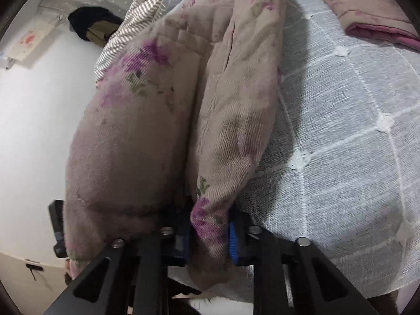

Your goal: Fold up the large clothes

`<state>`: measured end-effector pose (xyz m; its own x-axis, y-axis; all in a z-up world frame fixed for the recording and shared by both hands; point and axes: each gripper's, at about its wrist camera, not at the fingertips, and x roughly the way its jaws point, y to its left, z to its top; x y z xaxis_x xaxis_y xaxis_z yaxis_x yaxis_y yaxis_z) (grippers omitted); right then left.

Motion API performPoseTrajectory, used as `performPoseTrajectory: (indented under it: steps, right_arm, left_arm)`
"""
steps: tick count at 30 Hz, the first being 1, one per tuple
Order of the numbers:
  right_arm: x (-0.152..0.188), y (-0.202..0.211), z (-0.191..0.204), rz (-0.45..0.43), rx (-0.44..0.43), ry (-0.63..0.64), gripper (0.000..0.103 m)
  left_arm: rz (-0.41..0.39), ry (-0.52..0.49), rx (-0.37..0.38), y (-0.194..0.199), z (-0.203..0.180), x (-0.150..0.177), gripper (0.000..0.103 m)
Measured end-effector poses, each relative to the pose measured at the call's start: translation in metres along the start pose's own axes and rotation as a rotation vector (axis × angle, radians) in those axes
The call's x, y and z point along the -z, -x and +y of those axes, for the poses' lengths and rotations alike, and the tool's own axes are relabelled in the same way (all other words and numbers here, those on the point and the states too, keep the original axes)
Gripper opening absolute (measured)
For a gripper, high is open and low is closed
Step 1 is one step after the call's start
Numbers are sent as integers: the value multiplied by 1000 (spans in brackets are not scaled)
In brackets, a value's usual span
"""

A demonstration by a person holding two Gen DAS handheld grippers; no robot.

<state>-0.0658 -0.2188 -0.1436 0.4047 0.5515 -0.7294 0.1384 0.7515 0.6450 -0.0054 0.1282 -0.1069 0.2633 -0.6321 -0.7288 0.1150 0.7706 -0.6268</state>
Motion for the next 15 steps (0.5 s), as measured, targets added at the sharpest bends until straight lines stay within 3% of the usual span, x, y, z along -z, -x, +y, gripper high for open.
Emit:
performPoseTrajectory:
  steps: [9,11,15]
  right_arm:
    - [8,105,-7,-182,49,45,16]
    - [6,125,-16,-215,68,36,16]
    - [-2,151,-34,-226,147,37,16]
  left_arm:
    - [-172,-123,-119,89,-31,7,16]
    - [-176,-126,-132,102,-29,7,16]
    - [-144,-132,-244,95,-18,10,15]
